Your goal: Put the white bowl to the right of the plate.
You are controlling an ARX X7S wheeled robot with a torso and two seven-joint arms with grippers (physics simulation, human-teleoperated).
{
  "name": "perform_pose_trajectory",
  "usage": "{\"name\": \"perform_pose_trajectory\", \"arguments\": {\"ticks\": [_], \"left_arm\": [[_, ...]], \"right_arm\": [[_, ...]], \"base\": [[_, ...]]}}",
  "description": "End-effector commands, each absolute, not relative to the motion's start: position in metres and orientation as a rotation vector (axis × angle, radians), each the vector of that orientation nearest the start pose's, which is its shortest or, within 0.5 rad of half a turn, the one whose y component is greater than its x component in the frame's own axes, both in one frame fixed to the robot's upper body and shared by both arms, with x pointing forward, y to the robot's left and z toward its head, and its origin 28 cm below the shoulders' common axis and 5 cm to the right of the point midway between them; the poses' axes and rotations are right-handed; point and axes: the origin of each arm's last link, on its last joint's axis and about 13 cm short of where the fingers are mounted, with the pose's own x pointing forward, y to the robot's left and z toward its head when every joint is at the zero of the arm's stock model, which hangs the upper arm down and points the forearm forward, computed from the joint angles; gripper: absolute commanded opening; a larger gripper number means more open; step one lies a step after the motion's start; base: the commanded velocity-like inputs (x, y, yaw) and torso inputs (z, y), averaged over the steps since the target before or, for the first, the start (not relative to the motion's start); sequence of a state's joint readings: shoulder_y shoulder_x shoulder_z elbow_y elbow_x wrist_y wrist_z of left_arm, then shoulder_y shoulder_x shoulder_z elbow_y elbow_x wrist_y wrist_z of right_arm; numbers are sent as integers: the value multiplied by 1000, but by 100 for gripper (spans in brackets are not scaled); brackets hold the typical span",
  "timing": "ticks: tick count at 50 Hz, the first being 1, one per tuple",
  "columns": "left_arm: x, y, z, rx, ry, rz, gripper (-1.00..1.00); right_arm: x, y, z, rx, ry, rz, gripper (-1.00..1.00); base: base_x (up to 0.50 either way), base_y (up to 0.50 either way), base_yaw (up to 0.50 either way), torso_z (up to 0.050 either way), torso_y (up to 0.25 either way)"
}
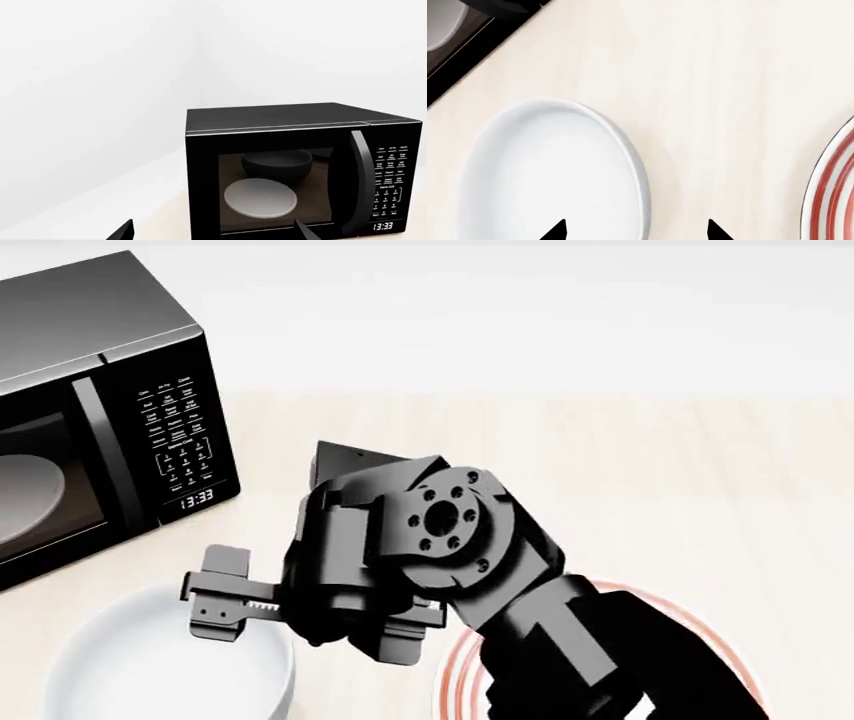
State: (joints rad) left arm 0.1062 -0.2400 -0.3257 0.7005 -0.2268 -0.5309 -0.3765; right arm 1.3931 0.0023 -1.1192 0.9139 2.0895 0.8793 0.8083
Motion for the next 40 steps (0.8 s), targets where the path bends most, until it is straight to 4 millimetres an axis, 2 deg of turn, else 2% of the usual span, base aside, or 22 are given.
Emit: {"name": "perform_pose_trajectory", "arguments": {"ticks": [1, 26, 40], "left_arm": [[166, 291, 120, 69, -129, 542, 100], [165, 291, 120, 69, -132, 542, 100], [165, 290, 120, 70, -132, 537, 100]], "right_arm": [[353, 31, 209, 248, 1107, 269, 100], [348, 33, 182, 245, 1142, 259, 100], [344, 37, 180, 238, 1152, 276, 100]], "base": [[0, 0, 0, 0, 0], [0, 0, 0, 0, 0], [0, 0, 0, 0, 0]]}}
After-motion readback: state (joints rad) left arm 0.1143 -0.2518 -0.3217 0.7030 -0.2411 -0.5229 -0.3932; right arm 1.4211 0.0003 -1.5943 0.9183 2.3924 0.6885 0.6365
